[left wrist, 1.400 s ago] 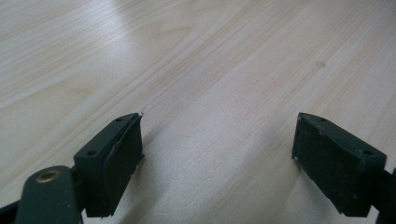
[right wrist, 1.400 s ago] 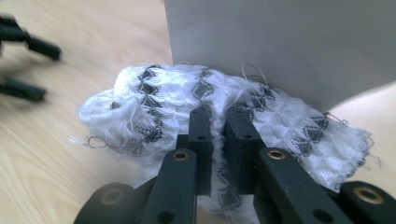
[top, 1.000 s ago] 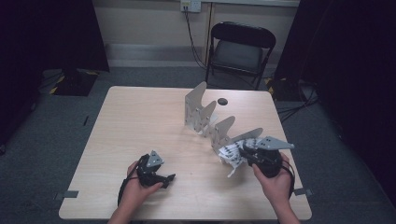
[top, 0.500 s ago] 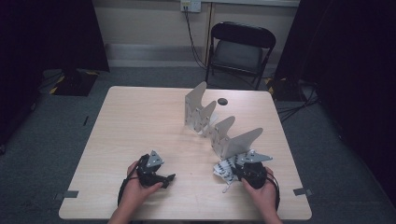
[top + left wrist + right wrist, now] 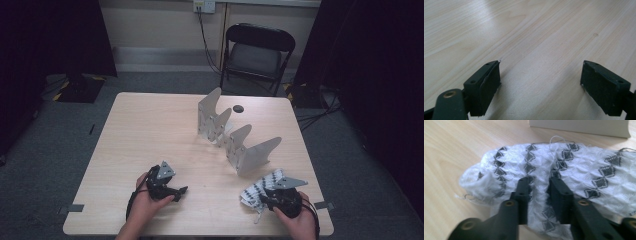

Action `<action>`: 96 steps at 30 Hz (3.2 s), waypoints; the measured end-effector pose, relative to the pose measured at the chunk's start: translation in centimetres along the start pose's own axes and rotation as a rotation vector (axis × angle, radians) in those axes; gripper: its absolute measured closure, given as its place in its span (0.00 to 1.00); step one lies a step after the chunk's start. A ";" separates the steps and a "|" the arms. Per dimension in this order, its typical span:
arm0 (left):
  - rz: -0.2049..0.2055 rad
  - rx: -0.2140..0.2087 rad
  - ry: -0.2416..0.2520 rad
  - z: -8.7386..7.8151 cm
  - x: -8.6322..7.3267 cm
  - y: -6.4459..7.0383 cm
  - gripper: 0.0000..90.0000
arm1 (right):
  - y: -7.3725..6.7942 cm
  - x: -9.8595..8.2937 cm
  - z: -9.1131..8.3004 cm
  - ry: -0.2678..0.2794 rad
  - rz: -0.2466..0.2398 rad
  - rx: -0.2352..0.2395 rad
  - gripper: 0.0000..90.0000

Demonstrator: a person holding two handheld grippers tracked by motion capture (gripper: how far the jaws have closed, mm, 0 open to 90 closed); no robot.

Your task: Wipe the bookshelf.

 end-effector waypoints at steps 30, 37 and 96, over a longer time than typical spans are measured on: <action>0.004 0.009 -0.003 0.0 0.0 0.0 0.16 | 4.9 -1.1 0.6 0.125 0.030 -0.082 0.16; 0.005 0.012 -0.032 0.1 0.6 -0.3 0.21 | 4.9 -1.1 0.7 0.119 0.055 -0.075 0.16; 0.060 -0.128 0.038 1.3 23.3 1.6 0.27 | 4.8 -1.0 0.7 0.122 0.017 -0.090 0.16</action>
Point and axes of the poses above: each handheld gripper's, and its own axes: z roughly forward along the jaws, x roughly out of its top, y roughly to its right, the point moved 2 cm from there along z, roughly forward along the jaws, and after that the axes turned 10 degrees about x, right-handed, at the moved point
